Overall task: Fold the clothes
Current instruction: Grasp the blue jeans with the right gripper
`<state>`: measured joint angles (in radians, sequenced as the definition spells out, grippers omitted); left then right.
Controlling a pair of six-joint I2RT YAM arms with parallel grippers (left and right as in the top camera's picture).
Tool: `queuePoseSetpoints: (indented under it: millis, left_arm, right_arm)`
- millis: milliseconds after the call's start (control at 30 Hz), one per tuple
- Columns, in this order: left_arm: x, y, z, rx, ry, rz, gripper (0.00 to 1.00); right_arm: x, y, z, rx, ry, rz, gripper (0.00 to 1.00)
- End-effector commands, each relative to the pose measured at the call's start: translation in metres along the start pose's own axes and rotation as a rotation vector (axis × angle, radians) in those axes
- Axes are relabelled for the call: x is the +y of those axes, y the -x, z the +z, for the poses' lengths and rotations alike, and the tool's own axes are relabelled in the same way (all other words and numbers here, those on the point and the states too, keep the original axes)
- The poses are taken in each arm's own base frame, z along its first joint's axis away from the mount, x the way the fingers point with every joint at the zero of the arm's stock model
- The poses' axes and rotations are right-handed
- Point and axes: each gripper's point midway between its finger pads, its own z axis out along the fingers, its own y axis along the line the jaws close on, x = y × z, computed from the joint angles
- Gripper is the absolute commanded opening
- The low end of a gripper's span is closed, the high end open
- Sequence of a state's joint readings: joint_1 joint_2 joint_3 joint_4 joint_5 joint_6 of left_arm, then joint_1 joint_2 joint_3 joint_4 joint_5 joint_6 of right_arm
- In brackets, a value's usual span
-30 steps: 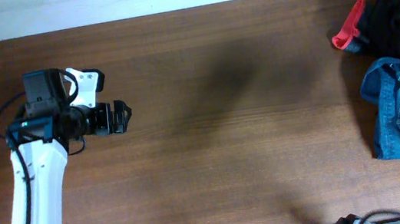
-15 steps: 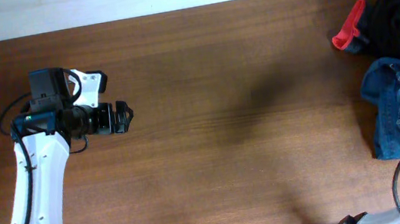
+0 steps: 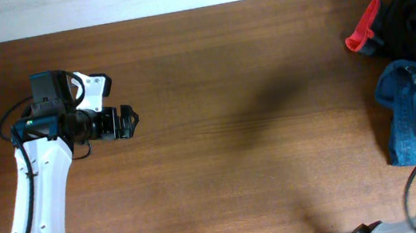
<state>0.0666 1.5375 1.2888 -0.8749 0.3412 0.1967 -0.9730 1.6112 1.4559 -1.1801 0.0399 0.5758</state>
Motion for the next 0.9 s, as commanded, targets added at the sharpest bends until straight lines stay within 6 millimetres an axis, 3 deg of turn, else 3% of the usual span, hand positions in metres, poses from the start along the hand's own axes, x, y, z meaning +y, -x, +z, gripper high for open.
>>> queuePoseSetpoints:
  millis: [0, 167, 333, 367, 400, 467, 533, 733, 867]
  left_arm:
    - [-0.003, 0.006, -0.001, -0.011, -0.013, 0.001, 0.99]
    - [-0.003, 0.006, -0.001, -0.011, -0.013, 0.001, 0.99]
    - [-0.003, 0.006, -0.001, -0.011, -0.013, 0.001, 0.99]
    - [-0.003, 0.006, -0.001, -0.011, -0.014, 0.001, 0.99]
    - [-0.003, 0.006, -0.001, -0.012, -0.013, 0.001, 0.99]
    - [-0.003, 0.006, -0.001, -0.011, -0.014, 0.001, 1.0]
    - [-0.003, 0.006, -0.001, -0.012, -0.013, 0.001, 0.99]
    - [-0.003, 0.006, -0.001, -0.012, -0.013, 0.001, 0.99]
    - [-0.003, 0.006, -0.001, -0.012, -0.013, 0.001, 0.99]
  right_arm:
    - [0.015, -0.002, -0.051, -0.084, 0.169, -0.02, 0.07]
    - [0.004, -0.003, -0.038, -0.056, 0.086, -0.02, 0.27]
    - [0.044, -0.007, -0.031, -0.021, 0.271, -0.273, 0.3]
    - [0.038, -0.004, -0.029, -0.031, 0.234, -0.27, 0.39]
    - [0.032, 0.0, -0.027, -0.049, 0.19, -0.267, 0.58]
    - [0.023, 0.002, -0.02, -0.053, 0.14, -0.272, 0.75]
    - [0.016, -0.007, -0.004, -0.016, 0.121, -0.337, 0.85]
    - [-0.035, -0.038, 0.048, 0.143, 0.097, -0.228, 0.88]
    - [-0.054, -0.032, 0.052, 0.164, 0.197, -0.165, 0.86]
